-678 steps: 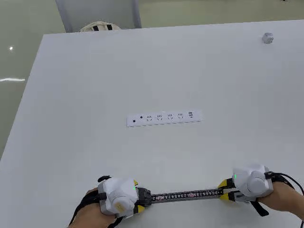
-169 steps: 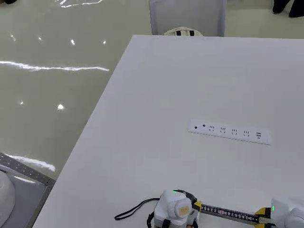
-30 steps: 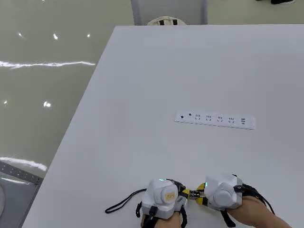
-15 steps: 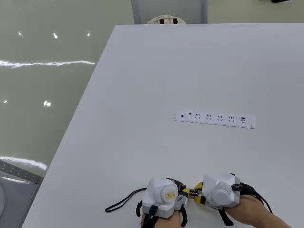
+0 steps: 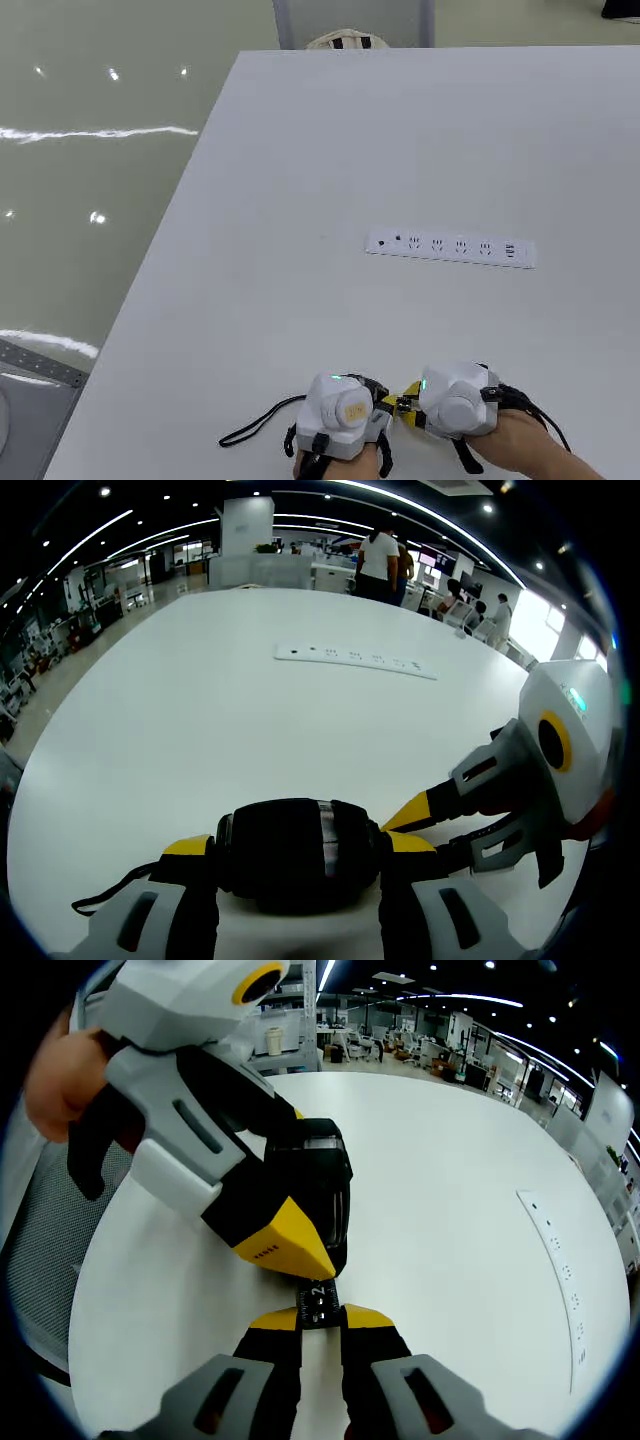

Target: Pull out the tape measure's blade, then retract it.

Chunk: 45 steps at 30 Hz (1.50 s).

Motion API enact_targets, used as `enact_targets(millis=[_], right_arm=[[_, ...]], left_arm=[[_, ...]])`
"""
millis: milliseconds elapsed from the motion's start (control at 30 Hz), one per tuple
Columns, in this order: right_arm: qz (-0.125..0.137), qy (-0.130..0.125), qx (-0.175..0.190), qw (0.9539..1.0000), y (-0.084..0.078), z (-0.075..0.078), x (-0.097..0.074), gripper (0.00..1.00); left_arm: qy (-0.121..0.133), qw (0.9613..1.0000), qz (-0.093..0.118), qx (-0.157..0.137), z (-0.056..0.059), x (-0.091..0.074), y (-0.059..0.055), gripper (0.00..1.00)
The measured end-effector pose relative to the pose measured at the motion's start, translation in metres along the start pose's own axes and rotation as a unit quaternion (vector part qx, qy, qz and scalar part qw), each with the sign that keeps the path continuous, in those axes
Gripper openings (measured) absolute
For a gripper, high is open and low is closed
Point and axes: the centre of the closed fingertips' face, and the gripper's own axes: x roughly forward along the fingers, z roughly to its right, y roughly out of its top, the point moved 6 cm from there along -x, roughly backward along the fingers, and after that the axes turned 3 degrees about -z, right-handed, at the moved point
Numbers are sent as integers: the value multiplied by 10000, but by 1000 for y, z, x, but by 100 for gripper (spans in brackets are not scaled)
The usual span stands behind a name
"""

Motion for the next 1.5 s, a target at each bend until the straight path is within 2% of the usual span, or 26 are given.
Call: enact_targets(millis=[933, 1500], right_arm=[[148, 58, -100, 9998, 8, 0, 6, 14], [146, 56, -201, 9997, 10, 1, 9, 14]], left_arm=[[-9, 10000, -23, -73, -1, 1, -1, 62], [9, 10000, -21, -84, -1, 1, 0, 62]])
